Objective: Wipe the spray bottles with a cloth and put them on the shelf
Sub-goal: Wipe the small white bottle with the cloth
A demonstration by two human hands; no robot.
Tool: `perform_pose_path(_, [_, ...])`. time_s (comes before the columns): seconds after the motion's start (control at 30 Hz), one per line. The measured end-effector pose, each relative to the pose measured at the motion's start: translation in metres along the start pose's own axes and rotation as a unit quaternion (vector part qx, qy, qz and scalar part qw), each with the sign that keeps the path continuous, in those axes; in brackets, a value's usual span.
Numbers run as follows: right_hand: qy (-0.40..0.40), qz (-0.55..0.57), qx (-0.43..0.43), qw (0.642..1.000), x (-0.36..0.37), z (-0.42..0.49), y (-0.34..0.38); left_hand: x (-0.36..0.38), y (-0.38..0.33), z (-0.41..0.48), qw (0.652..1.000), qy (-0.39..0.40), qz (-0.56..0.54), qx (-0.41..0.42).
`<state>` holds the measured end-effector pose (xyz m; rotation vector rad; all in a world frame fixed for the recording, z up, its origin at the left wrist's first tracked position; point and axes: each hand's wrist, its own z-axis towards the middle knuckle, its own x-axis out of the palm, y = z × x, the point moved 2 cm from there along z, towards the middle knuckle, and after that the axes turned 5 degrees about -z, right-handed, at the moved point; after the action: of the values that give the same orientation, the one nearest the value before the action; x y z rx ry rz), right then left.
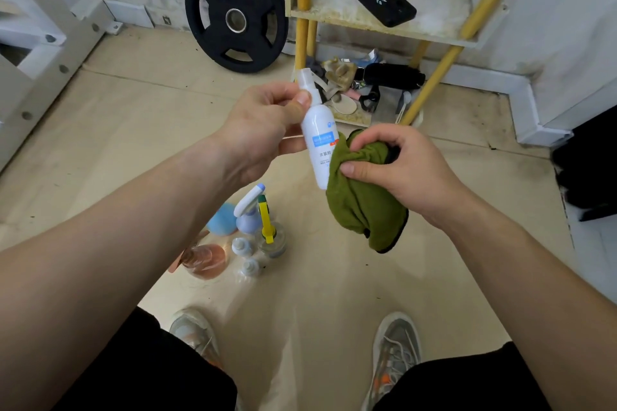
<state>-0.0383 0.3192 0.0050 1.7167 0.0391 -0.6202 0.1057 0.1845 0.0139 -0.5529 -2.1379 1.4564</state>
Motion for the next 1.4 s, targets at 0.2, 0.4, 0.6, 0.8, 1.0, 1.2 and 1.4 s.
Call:
perform_pose_path(0.2, [-0.074,0.046,0.009,0.996,-0.004,0.001,0.000,0.013,0.006,-0.008,1.000,0.004,0.008,-0.002])
perform_pose_path(0.4, [-0.091,0.097,0.046,0.990,-0.005,0.002,-0.004,0.011,-0.001,-0.008,0.999,0.009,0.036,-0.006])
perform_pose_path(0.6, [-0.040,0.082,0.036,0.995,-0.008,0.002,-0.002,0.001,-0.001,-0.004,0.997,-0.056,0.061,0.001])
perform_pose_path(0.8, [0.036,0.033,0.025,0.998,-0.002,0.000,0.001,-0.003,-0.004,-0.005,0.997,-0.074,0.030,-0.011])
perform_pose_path(1.0, [0.030,-0.005,0.023,0.999,0.004,0.000,0.000,-0.003,0.001,-0.005,0.997,-0.061,0.020,-0.039])
perform_pose_path(1.2, [-0.009,-0.023,0.021,0.999,0.005,-0.002,0.005,0.003,0.005,-0.009,0.999,-0.014,0.022,-0.044])
perform_pose_path(1.4, [-0.065,-0.013,0.030,0.997,0.007,-0.003,0.005,0.013,0.013,-0.011,0.998,0.009,0.055,-0.025])
